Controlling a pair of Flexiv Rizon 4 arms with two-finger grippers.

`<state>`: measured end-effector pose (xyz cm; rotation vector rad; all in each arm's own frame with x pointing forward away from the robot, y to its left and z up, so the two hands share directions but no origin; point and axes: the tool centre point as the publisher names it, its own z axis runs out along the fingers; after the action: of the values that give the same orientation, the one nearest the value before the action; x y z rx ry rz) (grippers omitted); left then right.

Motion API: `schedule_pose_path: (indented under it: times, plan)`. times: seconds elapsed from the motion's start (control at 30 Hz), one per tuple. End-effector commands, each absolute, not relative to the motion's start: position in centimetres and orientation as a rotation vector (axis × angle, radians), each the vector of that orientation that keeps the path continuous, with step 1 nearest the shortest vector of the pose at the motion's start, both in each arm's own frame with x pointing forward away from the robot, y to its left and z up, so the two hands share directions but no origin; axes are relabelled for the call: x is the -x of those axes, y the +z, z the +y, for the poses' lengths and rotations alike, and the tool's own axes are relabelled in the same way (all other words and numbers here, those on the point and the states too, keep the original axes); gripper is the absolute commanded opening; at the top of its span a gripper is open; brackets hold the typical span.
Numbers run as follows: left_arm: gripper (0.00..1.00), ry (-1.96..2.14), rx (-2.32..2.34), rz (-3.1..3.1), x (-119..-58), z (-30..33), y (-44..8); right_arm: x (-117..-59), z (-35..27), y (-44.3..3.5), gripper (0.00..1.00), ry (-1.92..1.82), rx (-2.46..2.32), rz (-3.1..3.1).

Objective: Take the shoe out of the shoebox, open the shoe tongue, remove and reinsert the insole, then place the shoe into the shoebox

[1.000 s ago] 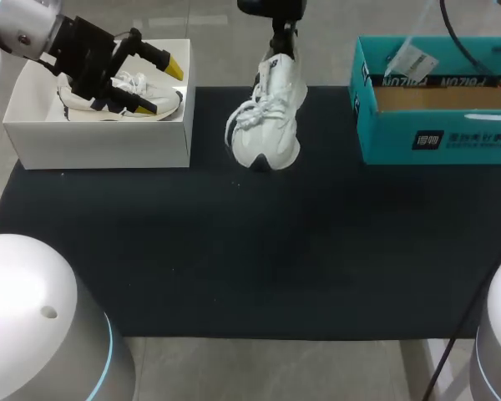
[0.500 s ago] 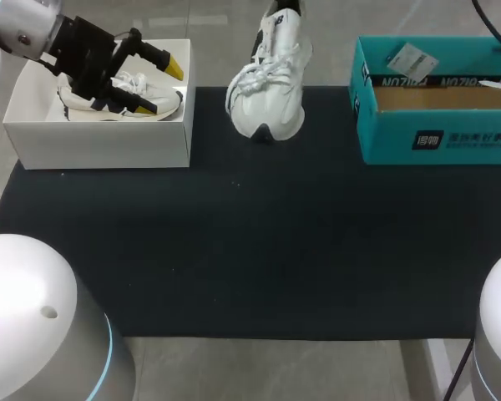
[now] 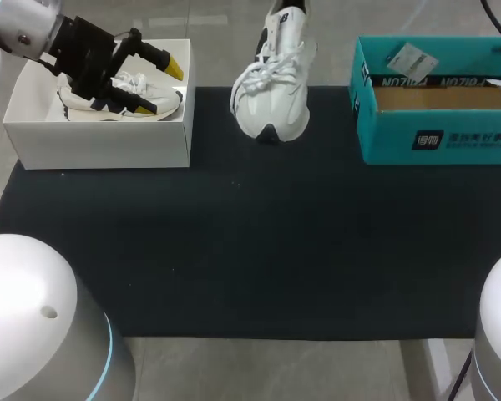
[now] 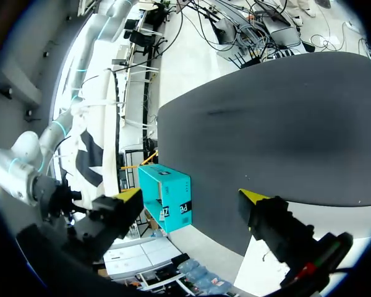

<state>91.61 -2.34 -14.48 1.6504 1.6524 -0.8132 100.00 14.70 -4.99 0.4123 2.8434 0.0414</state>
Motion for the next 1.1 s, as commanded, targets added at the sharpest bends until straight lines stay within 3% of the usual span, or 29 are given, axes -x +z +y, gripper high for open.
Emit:
schedule_pose_path:
  times: [0.03, 0.77, 1.1]
  plan:
    - [1.0, -0.811, -1.653, 1.654, -91.6, -2.3, -14.5, -99.9, 14.6, -4.9, 0.0, 0.046, -0.411, 2.843]
    - [1.0, -0.811, -1.653, 1.654, -91.6, -2.3, -14.5, -102.0, -3.4, -5.8, 0.0, -0.135, -0.315, 2.841]
    - [1.0, -0.811, -1.653, 1.654, -91.6, -2.3, -14.5, -102.1, -3.9, -5.8, 0.0, -0.166, -0.352, 2.838]
